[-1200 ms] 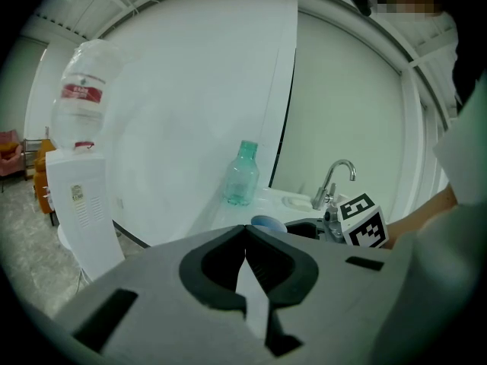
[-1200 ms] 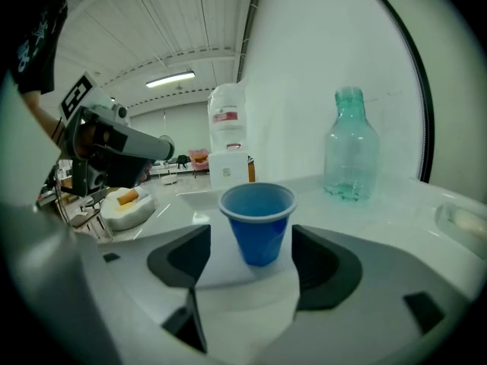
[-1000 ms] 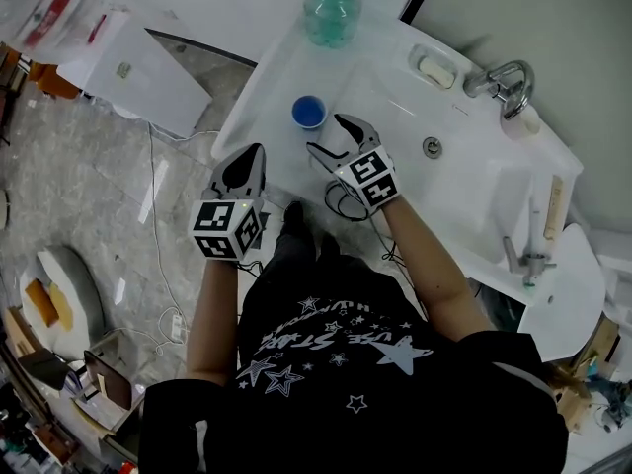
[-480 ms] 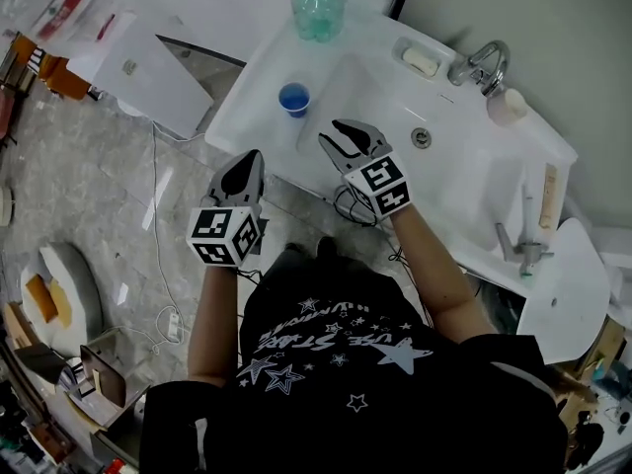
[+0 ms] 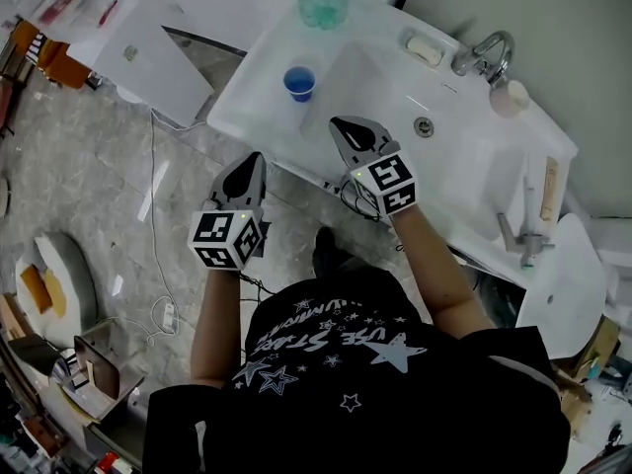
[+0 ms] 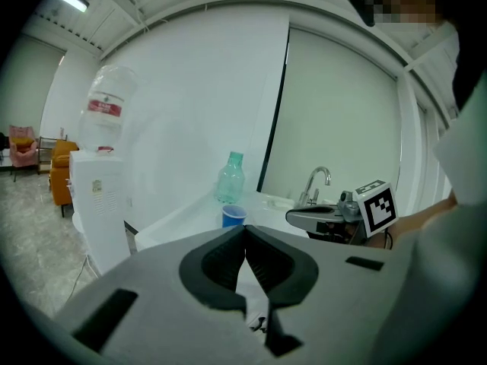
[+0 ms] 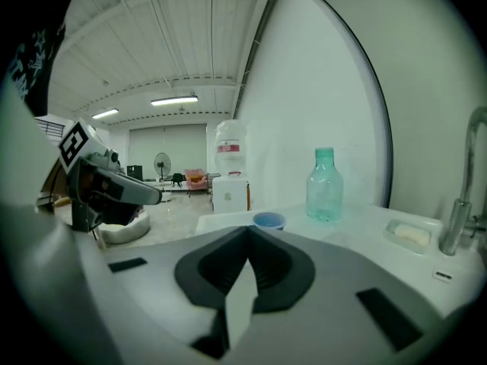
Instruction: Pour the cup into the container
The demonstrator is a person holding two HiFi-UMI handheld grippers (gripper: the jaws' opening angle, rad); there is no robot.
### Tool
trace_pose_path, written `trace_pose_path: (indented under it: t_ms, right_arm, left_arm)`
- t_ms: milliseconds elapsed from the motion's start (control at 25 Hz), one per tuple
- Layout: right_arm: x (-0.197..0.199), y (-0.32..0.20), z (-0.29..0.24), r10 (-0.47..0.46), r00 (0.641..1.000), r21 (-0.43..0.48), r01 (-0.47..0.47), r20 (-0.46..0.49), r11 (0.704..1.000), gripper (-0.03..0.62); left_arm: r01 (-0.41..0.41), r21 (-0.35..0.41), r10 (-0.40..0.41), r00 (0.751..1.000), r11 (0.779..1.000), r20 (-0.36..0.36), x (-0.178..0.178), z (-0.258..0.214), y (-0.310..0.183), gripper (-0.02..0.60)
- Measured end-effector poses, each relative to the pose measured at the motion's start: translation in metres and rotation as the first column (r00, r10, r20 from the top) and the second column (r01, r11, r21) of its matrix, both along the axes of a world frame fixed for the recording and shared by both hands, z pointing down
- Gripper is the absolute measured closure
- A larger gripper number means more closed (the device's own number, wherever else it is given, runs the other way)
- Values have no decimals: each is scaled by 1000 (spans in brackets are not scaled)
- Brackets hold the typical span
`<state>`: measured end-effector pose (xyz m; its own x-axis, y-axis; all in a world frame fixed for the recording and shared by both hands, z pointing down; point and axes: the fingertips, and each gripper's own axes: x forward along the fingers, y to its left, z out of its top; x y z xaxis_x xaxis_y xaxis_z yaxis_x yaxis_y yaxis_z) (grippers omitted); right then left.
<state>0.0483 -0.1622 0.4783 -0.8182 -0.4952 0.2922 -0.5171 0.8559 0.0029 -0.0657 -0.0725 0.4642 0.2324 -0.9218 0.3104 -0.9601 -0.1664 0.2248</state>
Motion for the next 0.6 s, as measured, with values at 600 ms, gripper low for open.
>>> trace_pose_path:
  t_ms: [600]
  right_arm:
    - [11,105,-24,19,999,44,-17,-39,999,588]
  left_arm:
    - [53,14,-52,998,999,-26,-3,-5,127,572]
